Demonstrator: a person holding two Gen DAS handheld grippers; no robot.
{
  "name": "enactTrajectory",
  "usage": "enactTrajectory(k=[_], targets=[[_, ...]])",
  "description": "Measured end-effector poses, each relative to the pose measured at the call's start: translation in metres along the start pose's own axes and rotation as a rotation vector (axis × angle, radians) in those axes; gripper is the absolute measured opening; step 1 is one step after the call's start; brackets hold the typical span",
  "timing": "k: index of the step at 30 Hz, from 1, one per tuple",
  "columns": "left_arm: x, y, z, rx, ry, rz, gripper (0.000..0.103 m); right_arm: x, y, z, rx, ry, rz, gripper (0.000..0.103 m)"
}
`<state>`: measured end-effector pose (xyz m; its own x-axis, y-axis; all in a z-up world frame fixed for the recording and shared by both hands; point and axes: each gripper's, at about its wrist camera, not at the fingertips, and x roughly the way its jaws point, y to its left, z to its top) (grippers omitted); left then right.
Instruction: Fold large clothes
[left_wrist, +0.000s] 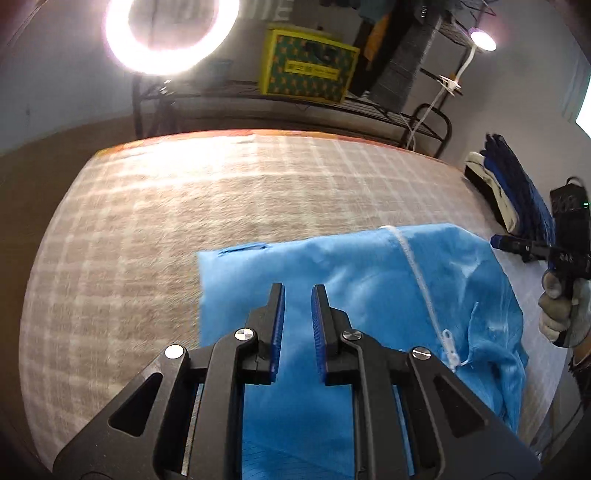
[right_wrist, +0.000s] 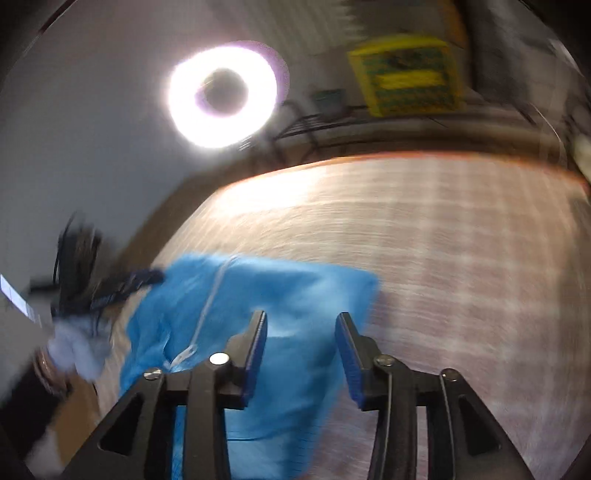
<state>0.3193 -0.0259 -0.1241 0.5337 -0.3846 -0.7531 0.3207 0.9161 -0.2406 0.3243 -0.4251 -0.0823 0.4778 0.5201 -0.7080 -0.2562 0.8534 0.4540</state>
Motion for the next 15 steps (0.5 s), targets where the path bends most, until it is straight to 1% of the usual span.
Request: enactTrajectory(k=[2,5,8,9,10,11,12,13,14,15], targets=[[0.007,0.01,-0.005,-0.018,0.026,0.003,0.013,0.005,-0.026,0.002,0.114,0.013,0.056,0.044],[0.019,0.013,-0.012,-0.029,0.051,0.007,0.013,0.026,-0.057,0.002,0.268,0.041,0.195,0.044],[0.027,0.012,-0.019,-0.022,0.056,0.012,0.013,0.045,-0.074,0.0,0.374,0.016,0.316,0.044],[0.027,0.012,-0.019,-0.023,0.054,0.011,0.013,0.051,-0.077,0.0,0.402,0.0,0.356,0.041],[0.027,0.012,-0.019,-0.024,0.05,0.009,0.013,0.053,-0.076,-0.001,0.412,-0.013,0.368,0.028],[0.029,0.011,-0.019,-0.025,0.048,0.008,0.013,0.056,-0.074,0.0,0.408,-0.024,0.368,0.02],[0.029,0.012,-0.019,-0.02,0.045,0.014,0.013,0.057,-0.068,0.001,0.378,-0.026,0.338,0.006],[0.029,0.013,-0.021,-0.014,0.04,0.029,0.013,0.055,-0.057,0.004,0.288,-0.031,0.248,0.005],[0.03,0.014,-0.024,-0.006,0.042,0.042,0.014,0.056,-0.048,0.004,0.226,-0.022,0.181,0.004],[0.03,0.015,-0.026,0.006,0.04,0.05,0.016,0.059,-0.04,0.003,0.166,0.008,0.098,0.003]])
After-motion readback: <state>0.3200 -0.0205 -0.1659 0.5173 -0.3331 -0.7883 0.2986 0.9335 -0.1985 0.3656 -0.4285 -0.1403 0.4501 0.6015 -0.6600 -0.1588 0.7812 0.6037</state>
